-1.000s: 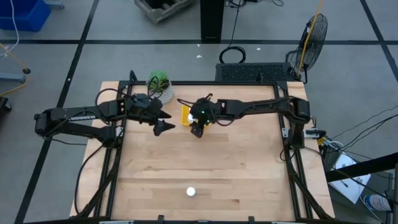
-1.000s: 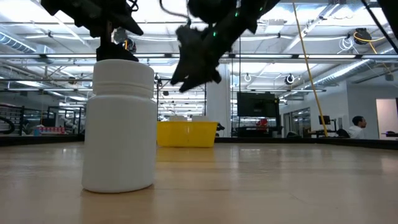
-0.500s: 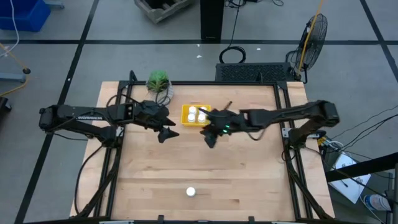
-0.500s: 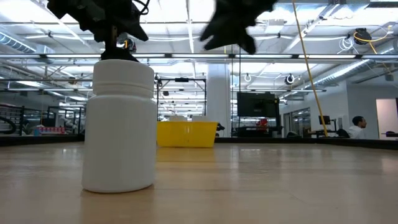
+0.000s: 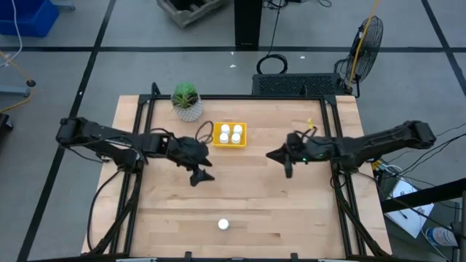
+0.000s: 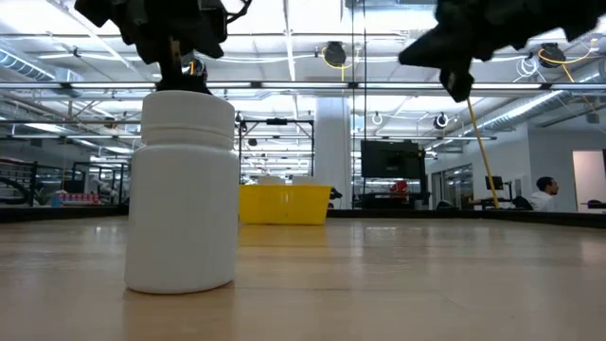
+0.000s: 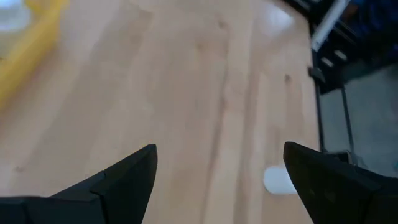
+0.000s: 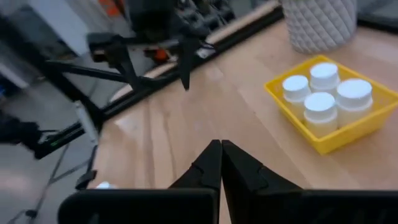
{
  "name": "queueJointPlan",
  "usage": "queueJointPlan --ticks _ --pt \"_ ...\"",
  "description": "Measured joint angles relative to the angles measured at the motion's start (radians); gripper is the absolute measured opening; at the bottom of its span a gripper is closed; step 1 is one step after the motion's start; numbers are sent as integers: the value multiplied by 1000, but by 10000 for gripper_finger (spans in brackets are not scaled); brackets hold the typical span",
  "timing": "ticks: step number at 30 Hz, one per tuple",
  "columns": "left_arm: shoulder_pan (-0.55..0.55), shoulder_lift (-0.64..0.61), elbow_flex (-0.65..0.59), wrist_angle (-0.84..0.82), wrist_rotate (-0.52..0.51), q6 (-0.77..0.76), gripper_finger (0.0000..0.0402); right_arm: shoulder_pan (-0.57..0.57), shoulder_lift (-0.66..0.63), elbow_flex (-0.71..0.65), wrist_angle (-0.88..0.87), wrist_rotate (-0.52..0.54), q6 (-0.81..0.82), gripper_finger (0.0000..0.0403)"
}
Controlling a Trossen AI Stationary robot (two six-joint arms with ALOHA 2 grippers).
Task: Pick and place pill bottles into a basket
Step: Put the white pill bottle into the yellow basket
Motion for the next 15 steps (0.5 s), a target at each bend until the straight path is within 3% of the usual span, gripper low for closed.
queueJointPlan --ticks 8,15 --pt "-118 120 88 3 -7 -25 351 27 -178 -226 258 6 -324 1" --pt "-191 196 168 -3 -67 -47 351 18 -352 -396 278 52 -351 0"
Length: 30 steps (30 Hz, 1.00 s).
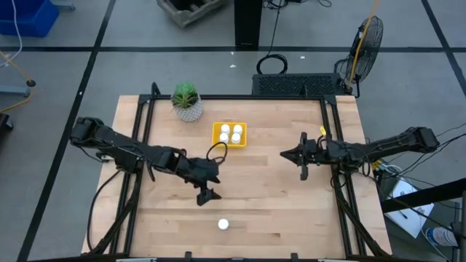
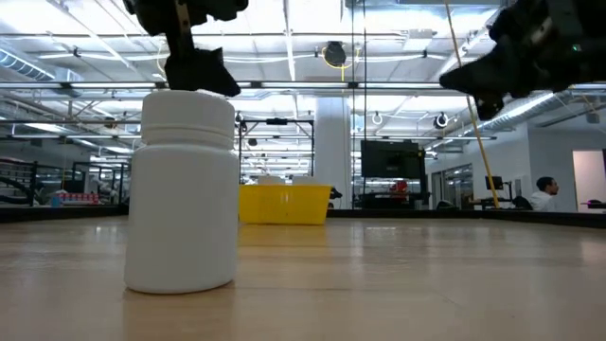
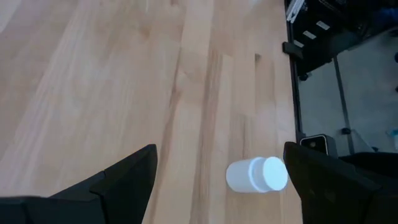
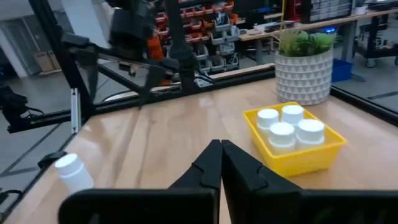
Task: Pick and place pill bottles into a basket
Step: Put the white pill bottle into the yellow basket
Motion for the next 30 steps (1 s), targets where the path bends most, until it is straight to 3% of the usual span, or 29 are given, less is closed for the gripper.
queueJointPlan --ticks 5,11,19,24,30 --pt "-23 18 49 -78 -18 -13 351 1 -139 -80 -11 4 -13 0" --pt "-76 17 114 -253 -44 -11 351 1 -324 -147 -152 28 3 0" --pt "-168 37 157 -248 -127 -115 351 1 -464 -161 -274 33 -153 0" --pt "-249 154 282 -327 -171 -114 351 0 -496 -162 -331 25 -171 0" --pt "-268 350 505 -468 -196 -85 351 0 -489 -163 -316 26 -178 0"
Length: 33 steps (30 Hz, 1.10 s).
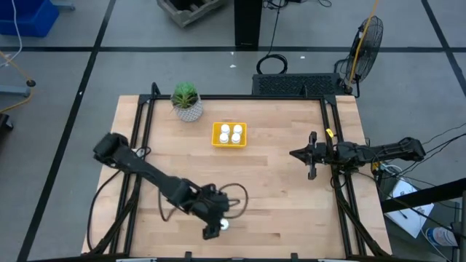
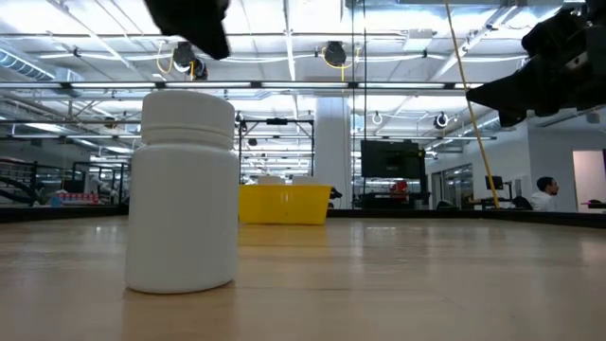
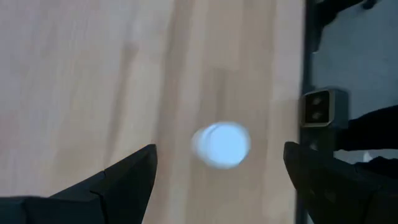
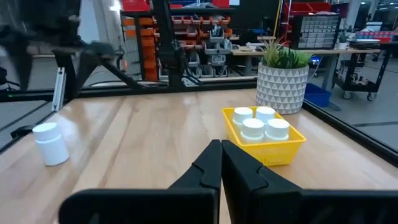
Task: Pick and place pill bottles into a basket
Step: Put the white pill bottle into the yellow basket
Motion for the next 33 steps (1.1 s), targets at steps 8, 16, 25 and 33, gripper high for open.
queueJointPlan --ticks 8,16,25,33 --pt "-1 140 141 -23 34 6 351 0 2 0 5 0 1 0" --pt "-7 194 142 -41 34 -37 351 0 2 -1 8 -1 1 0" --pt "-18 202 119 -38 -10 -69 351 0 2 -1 6 -1 1 0" --pt "-23 203 71 44 16 -102 351 0 2 -2 6 -2 1 0"
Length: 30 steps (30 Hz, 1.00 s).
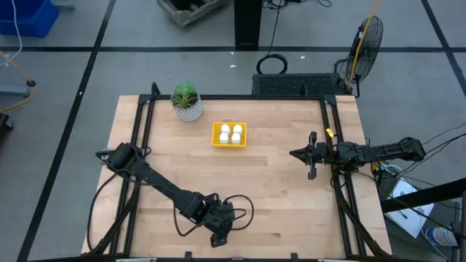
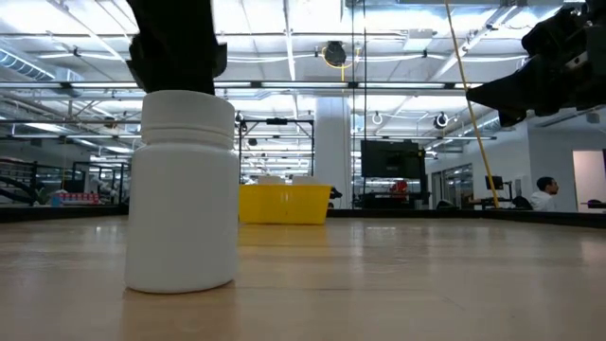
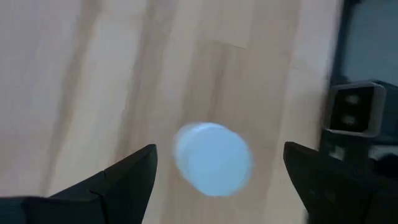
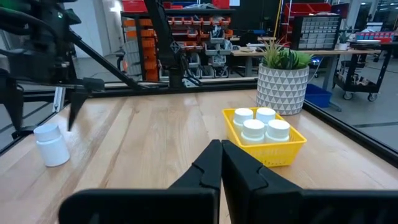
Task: Pick and place pill bottles into a basket
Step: Put the white pill bottle into the yellow basket
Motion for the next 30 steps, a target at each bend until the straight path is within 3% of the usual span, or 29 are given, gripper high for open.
queueJointPlan --ticks 4,11,26,30 --pt "6 0 -8 7 -32 -19 351 0 0 0 0 0 0 0" --pt "12 19 -10 9 30 -5 351 0 0 0 0 0 0 0" --pt "4 29 -8 3 11 9 351 0 0 0 2 0 0 0" --pt "11 29 -8 7 10 3 331 0 0 0 2 0 0 0"
